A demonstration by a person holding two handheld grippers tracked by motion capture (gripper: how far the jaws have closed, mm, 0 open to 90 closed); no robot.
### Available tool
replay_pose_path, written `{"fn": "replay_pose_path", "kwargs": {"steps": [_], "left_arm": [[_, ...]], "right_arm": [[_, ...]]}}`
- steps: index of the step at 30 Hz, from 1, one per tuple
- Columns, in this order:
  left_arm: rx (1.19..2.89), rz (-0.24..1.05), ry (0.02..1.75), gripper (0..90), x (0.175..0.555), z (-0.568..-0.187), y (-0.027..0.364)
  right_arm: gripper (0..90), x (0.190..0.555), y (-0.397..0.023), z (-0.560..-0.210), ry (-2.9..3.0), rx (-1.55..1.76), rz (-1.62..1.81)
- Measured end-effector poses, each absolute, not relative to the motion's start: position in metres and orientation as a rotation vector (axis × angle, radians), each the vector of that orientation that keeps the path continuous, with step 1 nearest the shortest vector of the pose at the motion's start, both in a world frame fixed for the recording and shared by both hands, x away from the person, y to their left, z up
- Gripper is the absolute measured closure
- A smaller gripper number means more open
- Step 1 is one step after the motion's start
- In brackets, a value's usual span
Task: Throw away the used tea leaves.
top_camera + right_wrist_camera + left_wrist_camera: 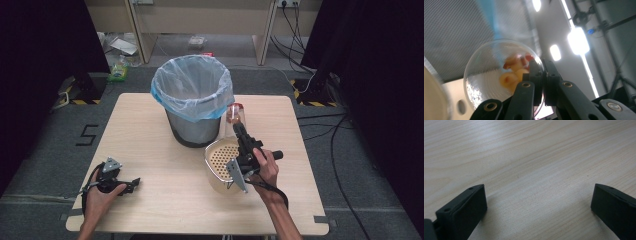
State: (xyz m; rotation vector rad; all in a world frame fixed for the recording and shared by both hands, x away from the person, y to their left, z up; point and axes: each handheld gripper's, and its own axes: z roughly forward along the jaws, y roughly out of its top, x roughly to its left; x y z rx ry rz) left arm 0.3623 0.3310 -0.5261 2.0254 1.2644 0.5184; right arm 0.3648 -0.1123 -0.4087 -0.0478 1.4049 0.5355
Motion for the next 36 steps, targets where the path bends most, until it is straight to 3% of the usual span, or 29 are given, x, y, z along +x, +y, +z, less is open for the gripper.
{"fn": "replay_pose_path", "kwargs": {"steps": [19,28,36], "left_arm": [[2.024,0.517,1.265,0.0,0.362,-0.526,0.331],[2.026,0.517,1.264,0.0,0.362,-0.526,0.331],[2.025,0.517,1.264,0.0,0.362,-0.526,0.331]], "right_arm": [[87.5,0.359,-0.113,-0.4,1.38,-0.044,0.582],[87.3,0.373,-0.128,-0.37,1.609,0.357,0.933],[87.2,0.387,-0.146,-0.366,1.658,0.543,1.071]]}}
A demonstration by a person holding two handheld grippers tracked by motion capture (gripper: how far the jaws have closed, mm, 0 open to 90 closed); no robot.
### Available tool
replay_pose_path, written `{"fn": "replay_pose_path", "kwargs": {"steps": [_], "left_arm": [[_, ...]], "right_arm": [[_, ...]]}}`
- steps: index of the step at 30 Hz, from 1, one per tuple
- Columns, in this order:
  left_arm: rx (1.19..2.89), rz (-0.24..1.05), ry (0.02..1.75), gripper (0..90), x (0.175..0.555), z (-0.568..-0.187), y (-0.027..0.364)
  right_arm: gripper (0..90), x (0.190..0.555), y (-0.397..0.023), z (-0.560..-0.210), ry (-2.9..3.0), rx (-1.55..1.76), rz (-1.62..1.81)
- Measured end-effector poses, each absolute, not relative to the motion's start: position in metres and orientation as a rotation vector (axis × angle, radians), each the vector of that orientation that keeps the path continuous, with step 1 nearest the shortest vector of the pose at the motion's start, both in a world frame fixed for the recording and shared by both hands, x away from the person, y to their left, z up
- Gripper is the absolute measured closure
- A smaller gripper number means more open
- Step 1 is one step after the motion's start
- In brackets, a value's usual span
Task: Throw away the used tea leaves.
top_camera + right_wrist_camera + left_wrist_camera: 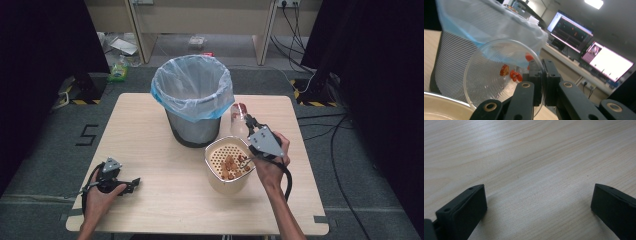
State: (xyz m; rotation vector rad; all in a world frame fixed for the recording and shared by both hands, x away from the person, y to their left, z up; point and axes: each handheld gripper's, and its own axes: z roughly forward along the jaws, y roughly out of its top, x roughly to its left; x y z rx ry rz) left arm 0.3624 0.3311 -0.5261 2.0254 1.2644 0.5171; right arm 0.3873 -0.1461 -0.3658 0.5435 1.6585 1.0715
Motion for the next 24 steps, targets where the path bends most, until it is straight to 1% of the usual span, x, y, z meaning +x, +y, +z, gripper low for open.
{"fn": "replay_pose_path", "kwargs": {"steps": [2,13,23,24], "left_arm": [[2.025,0.517,1.264,0.0,0.362,-0.526,0.331],[2.026,0.517,1.265,0.0,0.362,-0.526,0.331],[2.026,0.516,1.265,0.0,0.362,-0.526,0.331],[2.026,0.517,1.265,0.0,0.362,-0.526,0.331]], "right_arm": [[87.3,0.394,-0.158,-0.363,1.679,0.639,1.143],[87.1,0.409,-0.18,-0.35,1.74,0.765,1.194],[87.0,0.422,-0.193,-0.325,1.742,0.84,1.214],[87.0,0.425,-0.195,-0.318,1.742,0.847,1.221]]}}
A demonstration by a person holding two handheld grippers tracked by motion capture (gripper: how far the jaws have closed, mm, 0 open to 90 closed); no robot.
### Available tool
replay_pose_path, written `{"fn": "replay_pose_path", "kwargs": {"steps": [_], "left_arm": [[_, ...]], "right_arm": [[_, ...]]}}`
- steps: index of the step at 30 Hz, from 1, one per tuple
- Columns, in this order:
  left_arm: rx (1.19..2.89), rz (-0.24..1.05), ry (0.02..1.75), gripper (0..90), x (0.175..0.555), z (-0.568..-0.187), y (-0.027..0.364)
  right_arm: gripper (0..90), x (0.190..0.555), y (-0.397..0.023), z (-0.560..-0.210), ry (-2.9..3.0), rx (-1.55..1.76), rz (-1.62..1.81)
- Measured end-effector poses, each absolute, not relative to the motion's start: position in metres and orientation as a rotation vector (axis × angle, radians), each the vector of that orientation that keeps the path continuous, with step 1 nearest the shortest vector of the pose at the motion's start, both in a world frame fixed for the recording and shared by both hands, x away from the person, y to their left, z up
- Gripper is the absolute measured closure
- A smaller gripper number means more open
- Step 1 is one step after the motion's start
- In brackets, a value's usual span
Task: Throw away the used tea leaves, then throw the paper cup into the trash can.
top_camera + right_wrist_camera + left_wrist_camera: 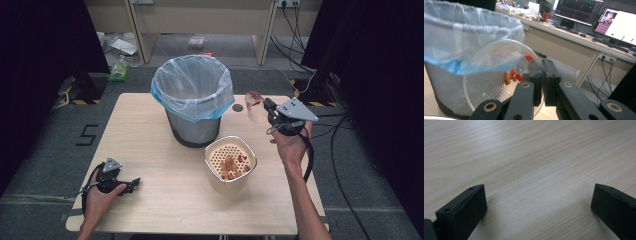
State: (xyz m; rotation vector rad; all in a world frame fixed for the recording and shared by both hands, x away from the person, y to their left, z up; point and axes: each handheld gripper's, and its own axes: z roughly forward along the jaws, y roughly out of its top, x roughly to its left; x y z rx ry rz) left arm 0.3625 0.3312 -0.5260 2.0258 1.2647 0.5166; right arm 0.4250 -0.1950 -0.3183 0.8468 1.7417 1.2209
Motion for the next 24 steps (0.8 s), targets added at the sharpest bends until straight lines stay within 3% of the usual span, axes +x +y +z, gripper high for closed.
{"fn": "replay_pose_path", "kwargs": {"steps": [24], "left_arm": [[2.025,0.518,1.264,0.0,0.362,-0.526,0.331]], "right_arm": [[86.8,0.458,-0.172,-0.234,1.739,0.804,1.247]]}}
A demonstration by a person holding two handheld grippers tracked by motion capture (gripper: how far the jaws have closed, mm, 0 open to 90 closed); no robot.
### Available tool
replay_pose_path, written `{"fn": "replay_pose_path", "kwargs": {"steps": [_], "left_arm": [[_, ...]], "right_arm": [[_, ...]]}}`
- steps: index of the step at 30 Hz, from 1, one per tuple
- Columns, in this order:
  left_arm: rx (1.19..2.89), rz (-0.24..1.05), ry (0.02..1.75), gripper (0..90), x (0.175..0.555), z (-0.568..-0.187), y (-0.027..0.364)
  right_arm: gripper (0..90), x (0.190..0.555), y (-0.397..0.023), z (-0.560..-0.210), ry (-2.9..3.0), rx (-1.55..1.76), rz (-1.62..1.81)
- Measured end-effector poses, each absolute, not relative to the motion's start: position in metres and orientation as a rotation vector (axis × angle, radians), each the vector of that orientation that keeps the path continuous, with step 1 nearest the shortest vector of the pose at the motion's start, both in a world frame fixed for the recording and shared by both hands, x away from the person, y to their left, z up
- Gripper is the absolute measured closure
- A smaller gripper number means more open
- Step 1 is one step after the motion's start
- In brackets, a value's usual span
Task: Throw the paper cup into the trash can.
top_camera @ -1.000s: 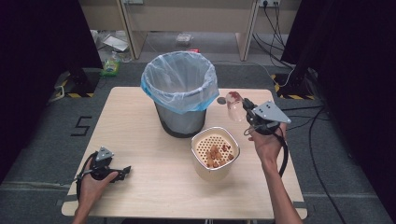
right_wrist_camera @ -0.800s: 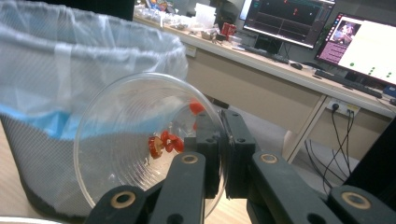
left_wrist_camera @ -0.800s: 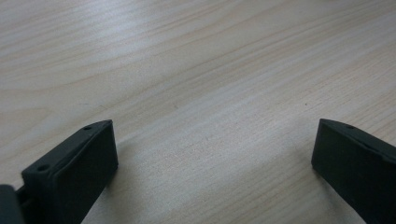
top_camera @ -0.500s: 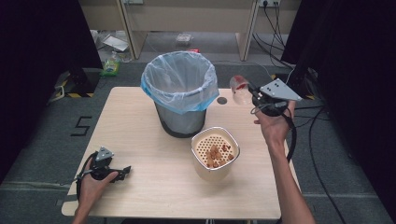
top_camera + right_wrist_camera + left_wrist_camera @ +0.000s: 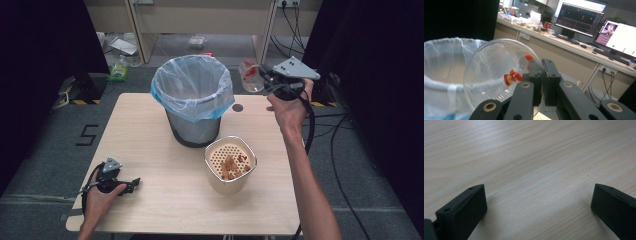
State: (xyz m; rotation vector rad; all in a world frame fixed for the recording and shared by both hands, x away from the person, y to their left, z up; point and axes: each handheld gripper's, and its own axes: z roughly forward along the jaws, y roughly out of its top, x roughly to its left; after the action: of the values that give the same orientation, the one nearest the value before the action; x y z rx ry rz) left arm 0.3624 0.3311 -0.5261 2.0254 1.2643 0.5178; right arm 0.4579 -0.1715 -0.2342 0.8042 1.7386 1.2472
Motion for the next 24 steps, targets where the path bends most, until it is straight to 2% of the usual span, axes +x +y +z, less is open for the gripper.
{"fn": "replay_pose_path", "kwargs": {"steps": [7,16,24], "left_arm": [[2.026,0.517,1.264,0.0,0.362,-0.526,0.331],[2.026,0.518,1.264,0.0,0.362,-0.526,0.331],[2.026,0.517,1.264,0.0,0.362,-0.526,0.331]], "right_arm": [[86.8,0.477,-0.131,-0.216,1.816,0.766,1.281],[85.8,0.507,-0.08,-0.22,1.932,0.756,1.246],[68.7,0.534,-0.048,-0.238,1.983,0.816,1.213]]}}
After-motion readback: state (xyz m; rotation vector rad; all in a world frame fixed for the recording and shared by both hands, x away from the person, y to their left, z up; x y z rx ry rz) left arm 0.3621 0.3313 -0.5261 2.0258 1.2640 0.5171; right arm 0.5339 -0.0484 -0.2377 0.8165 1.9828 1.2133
